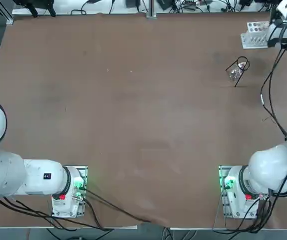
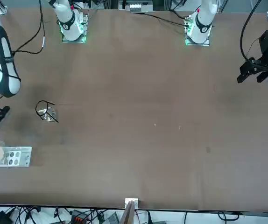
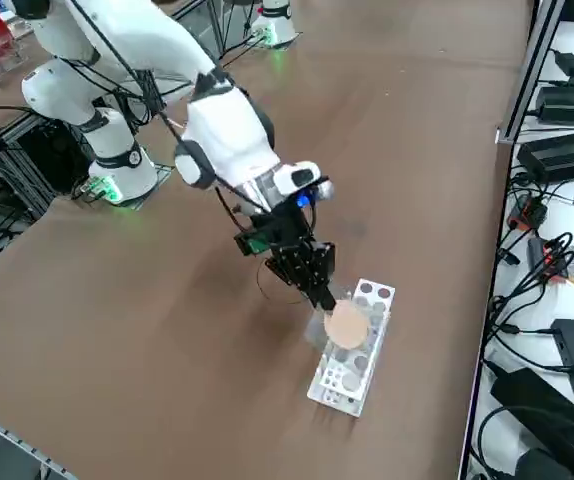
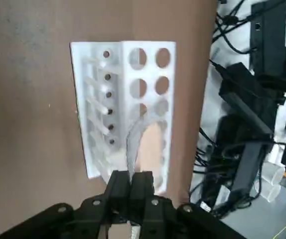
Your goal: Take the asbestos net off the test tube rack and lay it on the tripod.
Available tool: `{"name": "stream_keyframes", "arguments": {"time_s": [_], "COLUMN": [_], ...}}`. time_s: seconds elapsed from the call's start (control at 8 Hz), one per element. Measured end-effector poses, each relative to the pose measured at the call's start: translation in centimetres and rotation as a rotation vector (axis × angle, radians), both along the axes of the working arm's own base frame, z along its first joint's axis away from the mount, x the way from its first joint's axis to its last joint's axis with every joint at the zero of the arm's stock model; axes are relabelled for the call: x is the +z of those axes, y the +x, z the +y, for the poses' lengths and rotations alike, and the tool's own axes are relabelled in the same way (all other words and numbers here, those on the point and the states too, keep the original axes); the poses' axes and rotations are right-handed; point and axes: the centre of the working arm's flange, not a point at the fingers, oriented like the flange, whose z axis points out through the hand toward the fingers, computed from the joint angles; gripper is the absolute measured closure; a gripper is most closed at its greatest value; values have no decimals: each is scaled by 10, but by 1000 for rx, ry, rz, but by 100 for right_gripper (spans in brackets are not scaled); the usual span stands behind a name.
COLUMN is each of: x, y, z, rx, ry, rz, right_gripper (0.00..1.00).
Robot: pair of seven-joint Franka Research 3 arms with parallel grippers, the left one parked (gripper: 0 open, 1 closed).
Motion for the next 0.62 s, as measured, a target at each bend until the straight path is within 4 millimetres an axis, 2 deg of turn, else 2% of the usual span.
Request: {"name": "stream_keyframes", "arguments": {"time_s": [0.25, 0.62], "x": [50, 103], "y": [0, 15], "z": [3, 23], "rx": [-42, -180], "ry": [32, 128], "rz": [33, 100], "right_gripper": [99, 99]}}
